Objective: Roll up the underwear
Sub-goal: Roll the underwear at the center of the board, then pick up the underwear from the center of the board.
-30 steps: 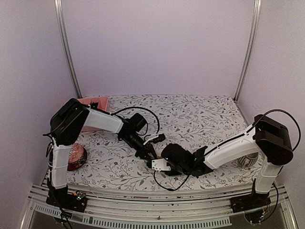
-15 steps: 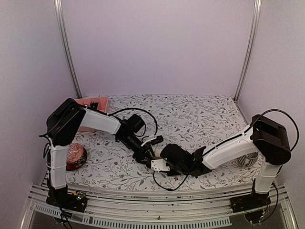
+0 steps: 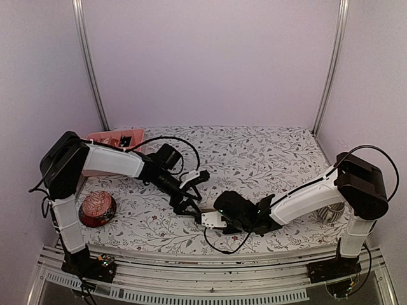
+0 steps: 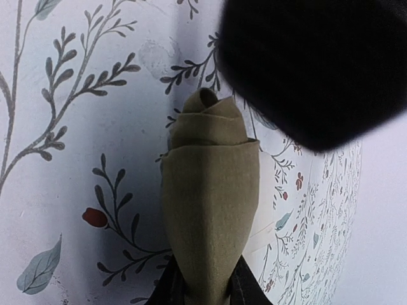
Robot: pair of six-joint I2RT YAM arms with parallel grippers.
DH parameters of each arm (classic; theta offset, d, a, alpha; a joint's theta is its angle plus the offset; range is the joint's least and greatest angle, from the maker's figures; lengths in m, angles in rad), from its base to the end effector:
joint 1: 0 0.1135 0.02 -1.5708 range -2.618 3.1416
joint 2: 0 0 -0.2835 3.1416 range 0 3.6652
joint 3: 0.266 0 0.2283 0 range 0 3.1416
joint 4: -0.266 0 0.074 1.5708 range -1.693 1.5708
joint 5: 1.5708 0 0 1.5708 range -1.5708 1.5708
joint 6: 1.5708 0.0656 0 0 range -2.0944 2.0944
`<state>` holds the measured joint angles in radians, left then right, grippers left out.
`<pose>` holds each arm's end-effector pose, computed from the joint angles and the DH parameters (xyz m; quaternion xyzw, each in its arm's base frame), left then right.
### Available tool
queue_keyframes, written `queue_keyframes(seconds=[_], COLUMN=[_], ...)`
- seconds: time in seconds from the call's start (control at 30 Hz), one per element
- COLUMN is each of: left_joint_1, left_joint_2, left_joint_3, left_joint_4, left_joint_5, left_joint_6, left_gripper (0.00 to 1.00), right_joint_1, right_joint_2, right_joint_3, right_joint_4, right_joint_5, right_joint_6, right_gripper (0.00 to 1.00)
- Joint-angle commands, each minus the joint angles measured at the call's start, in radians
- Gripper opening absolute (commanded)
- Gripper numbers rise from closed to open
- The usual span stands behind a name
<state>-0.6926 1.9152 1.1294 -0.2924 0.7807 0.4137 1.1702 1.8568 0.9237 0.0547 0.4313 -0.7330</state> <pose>0.2560 -0.2724 0.1607 0.5501 0.7144 -0.3968 0.1720 0.1674 0.3251 0.1414 -0.7061 0.5924 -0.1246 0.3672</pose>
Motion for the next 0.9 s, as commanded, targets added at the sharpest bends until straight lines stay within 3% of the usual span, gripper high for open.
queue_keyframes(seconds=[0.0, 0.2, 0.53, 0.67, 0.87], left_joint_1=[0.012, -0.002, -0.051, -0.068, -0.074], left_joint_2=[0.031, 0.160, 0.237, 0.288, 0.306], left_joint_3=[0.049, 0.139, 0.218, 0.266, 0.290], left_joint_4=[0.006, -0.091, -0.194, -0.232, -0.240], left_joint_5=[-0.019, -0.030, -0.058, -0.080, -0.088], left_joint_6=[-0.027, 0.008, 0.044, 0.044, 0.043], left_gripper=[0.98, 0.99, 0.97, 0.85, 0.52], right_joint_1=[-0.006, -0.005, -0.007, -0.008, -0.009], right_joint_2=[0.026, 0.019, 0.022, 0.019, 0.016], right_joint_3=[0.005, 0.003, 0.003, 0.001, 0.000], right_joint_4=[-0.056, -0.055, -0.059, -0.059, -0.064], right_joint_5=[-0.039, -0.042, -0.039, -0.039, -0.042], right_joint_6=[0.013, 0.015, 0.017, 0.018, 0.020], right_gripper=[0.08, 0.09, 0.08, 0.08, 0.08])
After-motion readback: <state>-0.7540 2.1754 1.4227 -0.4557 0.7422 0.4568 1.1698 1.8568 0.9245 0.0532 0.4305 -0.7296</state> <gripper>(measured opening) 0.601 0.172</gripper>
